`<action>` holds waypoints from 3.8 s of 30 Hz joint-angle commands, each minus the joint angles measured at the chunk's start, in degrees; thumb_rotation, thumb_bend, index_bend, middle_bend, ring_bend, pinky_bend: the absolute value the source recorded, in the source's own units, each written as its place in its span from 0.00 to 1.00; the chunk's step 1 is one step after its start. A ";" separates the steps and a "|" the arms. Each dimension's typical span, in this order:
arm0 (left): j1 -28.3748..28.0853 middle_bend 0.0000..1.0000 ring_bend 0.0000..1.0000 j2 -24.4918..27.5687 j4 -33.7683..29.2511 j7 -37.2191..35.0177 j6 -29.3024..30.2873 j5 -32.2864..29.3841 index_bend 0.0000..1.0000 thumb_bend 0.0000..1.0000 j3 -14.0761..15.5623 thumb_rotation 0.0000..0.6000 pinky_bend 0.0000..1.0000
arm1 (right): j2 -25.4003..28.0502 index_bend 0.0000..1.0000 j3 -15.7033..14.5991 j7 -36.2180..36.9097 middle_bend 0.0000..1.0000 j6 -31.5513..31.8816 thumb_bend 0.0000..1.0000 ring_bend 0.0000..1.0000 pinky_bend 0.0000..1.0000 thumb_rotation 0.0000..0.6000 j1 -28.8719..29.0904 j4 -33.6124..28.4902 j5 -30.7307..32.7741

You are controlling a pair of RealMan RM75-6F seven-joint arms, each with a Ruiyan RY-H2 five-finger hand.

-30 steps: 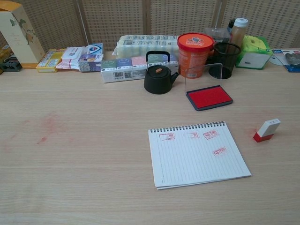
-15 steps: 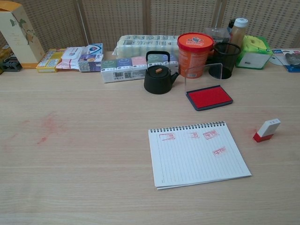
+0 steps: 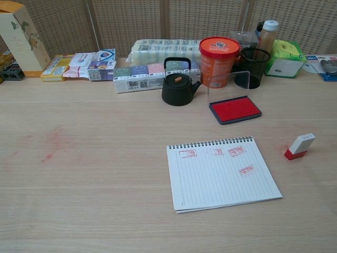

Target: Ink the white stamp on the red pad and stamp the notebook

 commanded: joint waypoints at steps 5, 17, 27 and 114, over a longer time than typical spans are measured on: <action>-0.56 0.00 0.00 -0.26 -0.23 0.71 -1.01 -1.20 0.00 0.00 -0.37 1.00 0.00 | -3.32 0.35 -0.75 2.22 1.00 -7.79 0.26 1.00 1.00 1.00 4.99 3.80 2.04; -1.48 0.00 0.00 -0.83 -0.30 2.00 -2.81 -3.47 0.00 0.00 -0.89 1.00 0.00 | -8.59 0.36 0.00 4.01 1.00 -12.85 0.33 1.00 1.00 1.00 10.74 10.51 3.23; -1.81 0.00 0.00 -0.87 -0.21 1.98 -3.30 -4.22 0.00 0.00 -1.08 1.00 0.00 | -9.69 0.37 -0.65 3.38 1.00 -14.09 0.34 1.00 1.00 1.00 12.35 11.40 4.73; -2.74 0.00 0.00 -0.20 0.74 -1.11 -4.96 -4.19 0.00 0.00 -0.70 1.00 0.00 | -20.04 0.62 12.39 -23.77 1.00 -21.10 0.44 1.00 1.00 1.00 37.36 11.64 45.86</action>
